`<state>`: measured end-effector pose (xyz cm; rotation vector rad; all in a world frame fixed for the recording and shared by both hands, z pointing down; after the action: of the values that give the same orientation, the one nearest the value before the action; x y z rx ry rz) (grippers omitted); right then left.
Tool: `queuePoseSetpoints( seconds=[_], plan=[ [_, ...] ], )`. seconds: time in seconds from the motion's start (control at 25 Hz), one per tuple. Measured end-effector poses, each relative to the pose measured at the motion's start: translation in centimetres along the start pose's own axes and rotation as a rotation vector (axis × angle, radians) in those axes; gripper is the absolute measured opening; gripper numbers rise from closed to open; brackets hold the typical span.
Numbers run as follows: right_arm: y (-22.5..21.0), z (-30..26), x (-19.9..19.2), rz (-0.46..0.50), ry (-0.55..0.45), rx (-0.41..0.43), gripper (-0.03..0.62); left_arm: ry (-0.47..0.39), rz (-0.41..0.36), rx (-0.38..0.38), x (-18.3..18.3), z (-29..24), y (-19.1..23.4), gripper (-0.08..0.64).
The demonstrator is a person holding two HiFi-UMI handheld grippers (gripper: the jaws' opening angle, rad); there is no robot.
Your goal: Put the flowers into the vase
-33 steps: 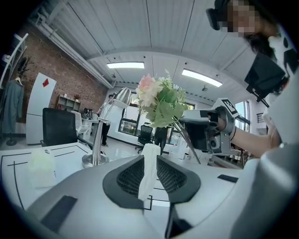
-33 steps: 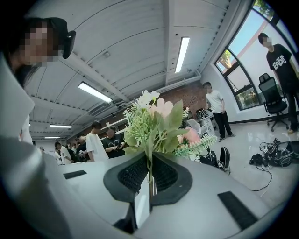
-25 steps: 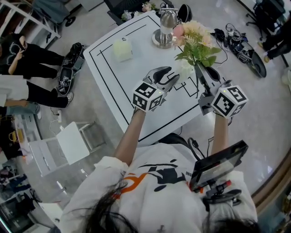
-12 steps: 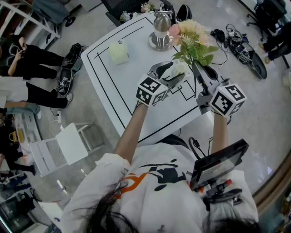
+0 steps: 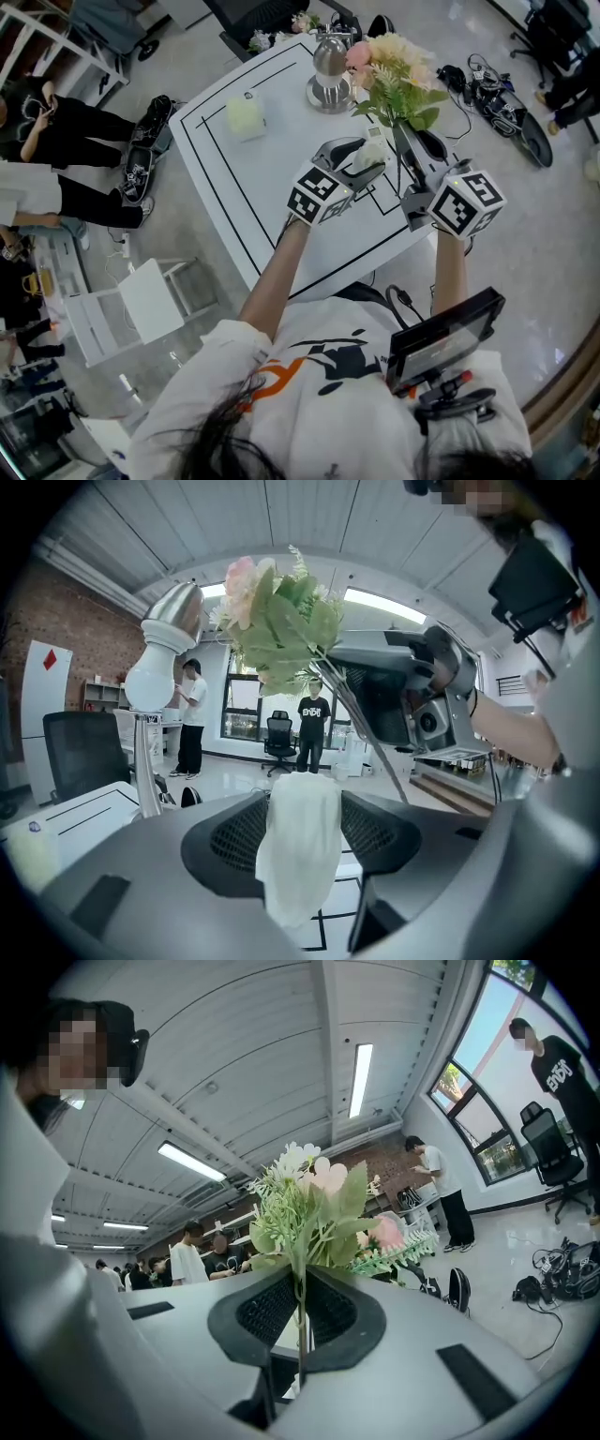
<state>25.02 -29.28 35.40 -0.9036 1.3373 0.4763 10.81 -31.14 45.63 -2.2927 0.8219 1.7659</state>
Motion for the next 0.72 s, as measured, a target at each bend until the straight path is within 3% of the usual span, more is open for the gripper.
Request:
queuePoseSetpoints(
  seconds=[0.4,0.72],
  plan=[
    [-0.5,-1.9,3.0,0.045,-0.114,-0.020,0.026,0.016,0.012,-0.002,0.4,-0.2,0.6,0.253],
    [0.0,-3.8,4.3,0.093,-0.276,-0.017,0.026,0.024,0.008,0.004,0.6,-0.2,0.4,0.253]
  ],
)
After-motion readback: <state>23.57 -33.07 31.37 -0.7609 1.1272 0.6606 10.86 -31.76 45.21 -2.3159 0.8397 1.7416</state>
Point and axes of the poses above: the fingertips, and each gripper's own axes: z backward along the fingers, y to its left, x out of its top, the point moved 8 cm from there along z, backward along the fingers, and after that the axes turned 8 degrees about z, right-handed, at the moved point
